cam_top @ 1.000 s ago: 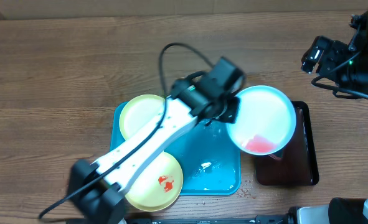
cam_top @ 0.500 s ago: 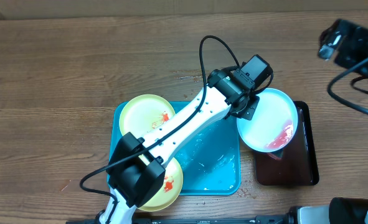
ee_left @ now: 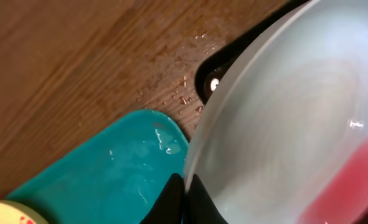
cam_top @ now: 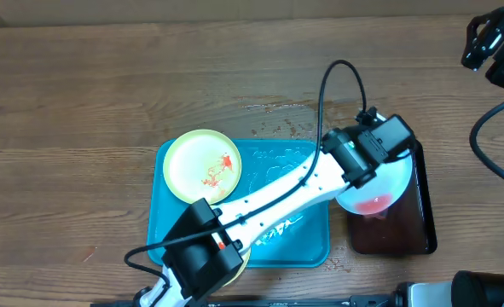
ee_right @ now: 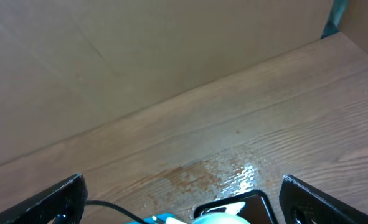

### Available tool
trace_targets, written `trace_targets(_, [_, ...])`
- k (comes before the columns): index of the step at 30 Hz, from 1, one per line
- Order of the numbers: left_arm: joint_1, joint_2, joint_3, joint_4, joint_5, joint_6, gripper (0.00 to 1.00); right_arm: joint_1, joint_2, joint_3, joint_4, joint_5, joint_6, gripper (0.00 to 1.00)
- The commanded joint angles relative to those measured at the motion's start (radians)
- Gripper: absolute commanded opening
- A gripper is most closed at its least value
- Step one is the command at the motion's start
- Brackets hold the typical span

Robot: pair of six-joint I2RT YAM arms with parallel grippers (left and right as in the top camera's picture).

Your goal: Clean dirty plates on tray and stack at the side

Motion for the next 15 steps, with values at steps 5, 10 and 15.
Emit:
trace_targets(5, [-0.016,0.004,0.035,0.002,-0.244,0.023,0.04,-0.006,-0.015,0.023,0.008,-0.009,-0.003,1.00])
trace_targets(10, [-0.055,0.004,0.041,0.024,-0.381,0.058,0.04,-0.006,-0.015,0.023,0.010,-0.010,0.000,1.00])
trace_targets(15, [-0.102,0.004,0.041,0.093,-0.536,0.135,0.04,-0.006,-0.015,0.023,0.007,-0.013,0.000,1.00])
